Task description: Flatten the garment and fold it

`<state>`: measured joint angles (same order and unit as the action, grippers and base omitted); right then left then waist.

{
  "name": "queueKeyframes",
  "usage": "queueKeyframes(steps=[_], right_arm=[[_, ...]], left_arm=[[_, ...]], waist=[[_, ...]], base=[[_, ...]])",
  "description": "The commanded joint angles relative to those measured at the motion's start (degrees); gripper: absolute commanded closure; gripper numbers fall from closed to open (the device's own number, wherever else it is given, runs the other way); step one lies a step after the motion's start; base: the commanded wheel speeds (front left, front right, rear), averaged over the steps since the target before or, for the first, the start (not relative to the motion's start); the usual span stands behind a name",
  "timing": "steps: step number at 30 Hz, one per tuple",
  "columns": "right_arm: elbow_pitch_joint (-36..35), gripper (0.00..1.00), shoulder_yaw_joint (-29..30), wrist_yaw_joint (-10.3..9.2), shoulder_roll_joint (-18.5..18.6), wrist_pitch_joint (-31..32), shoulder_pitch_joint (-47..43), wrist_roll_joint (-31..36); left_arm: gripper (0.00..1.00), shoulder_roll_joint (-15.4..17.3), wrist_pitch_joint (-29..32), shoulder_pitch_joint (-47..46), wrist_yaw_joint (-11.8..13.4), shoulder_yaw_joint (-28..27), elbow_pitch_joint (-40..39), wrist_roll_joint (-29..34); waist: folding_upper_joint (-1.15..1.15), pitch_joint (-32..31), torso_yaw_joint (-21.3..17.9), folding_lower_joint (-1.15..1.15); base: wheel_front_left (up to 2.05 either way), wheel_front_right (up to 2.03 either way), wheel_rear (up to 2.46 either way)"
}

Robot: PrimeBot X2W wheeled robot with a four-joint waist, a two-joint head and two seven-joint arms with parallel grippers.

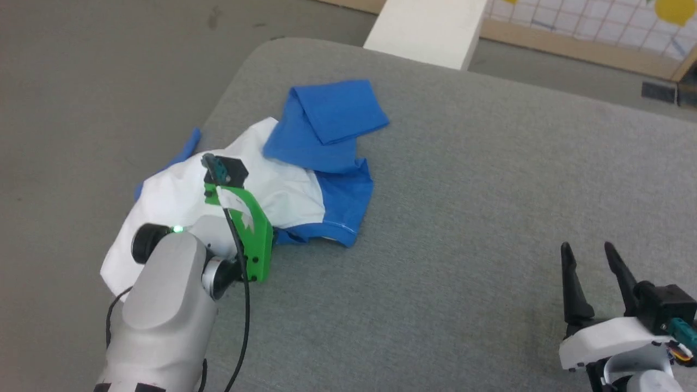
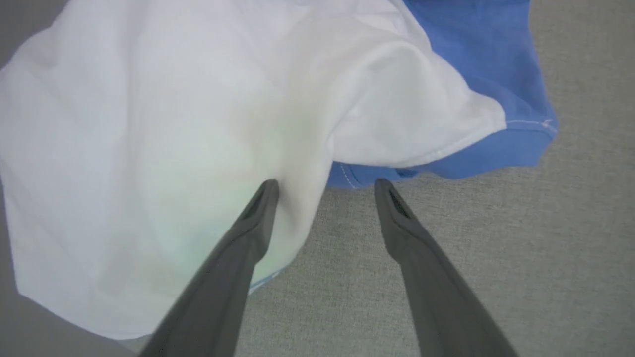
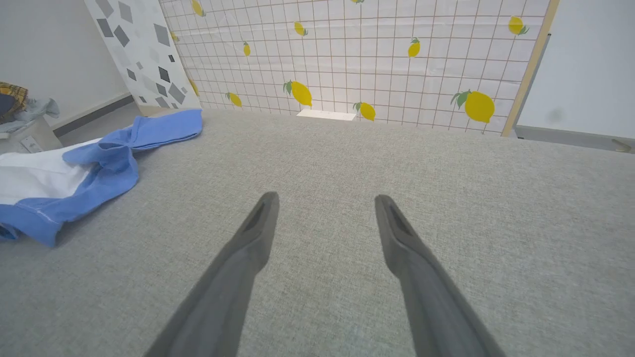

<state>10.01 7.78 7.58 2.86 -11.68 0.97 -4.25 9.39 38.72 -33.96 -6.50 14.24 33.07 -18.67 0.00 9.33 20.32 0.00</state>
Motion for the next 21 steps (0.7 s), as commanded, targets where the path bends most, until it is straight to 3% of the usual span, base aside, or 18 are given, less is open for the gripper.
queueKeyframes(steps=[1, 10, 11, 12, 21], right_arm=[[-0.45, 0.00, 0.42, -0.08, 0.02, -0.28, 1.12, 0.39], [-1.83, 0.00, 1.93, -0.09, 0.02, -0.36, 2.04, 0.96], [-1.83, 0.00, 2.06, -0.09, 0.01, -0.40, 2.08, 0.95], [-1.78, 0.00, 2.17, -0.09, 0.01, -0.46, 2.10, 0.91], [-0.32, 0.00, 2.00, -0.09, 0.01, -0.87, 1.62, 0.30]], left_arm=[[0.00, 0.51, 0.58, -1.70, -0.29, 0.42, 1.67, -0.95], [0.00, 0.46, -1.06, -2.74, 0.69, 1.41, 12.27, -2.62], [0.62, 0.43, -2.57, -3.04, 0.99, 1.19, 13.08, -2.92], [1.00, 0.40, -3.59, -3.25, 0.99, 1.24, 13.80, -3.05], [1.00, -0.99, -15.94, -5.36, 0.17, -1.21, 15.63, -6.19]], waist=[[0.00, 2.71, -1.85, 0.00], [0.00, 6.00, -1.57, 0.00], [0.00, 6.25, -1.31, 0.00], [0.00, 6.38, -1.05, 0.00], [0.00, 4.11, 1.23, 0.00]], base=[[0.00, 0.00, 0.00], [0.00, 0.00, 0.00], [0.00, 0.00, 0.00], [0.00, 0.00, 0.00], [0.00, 0.00, 0.00]])
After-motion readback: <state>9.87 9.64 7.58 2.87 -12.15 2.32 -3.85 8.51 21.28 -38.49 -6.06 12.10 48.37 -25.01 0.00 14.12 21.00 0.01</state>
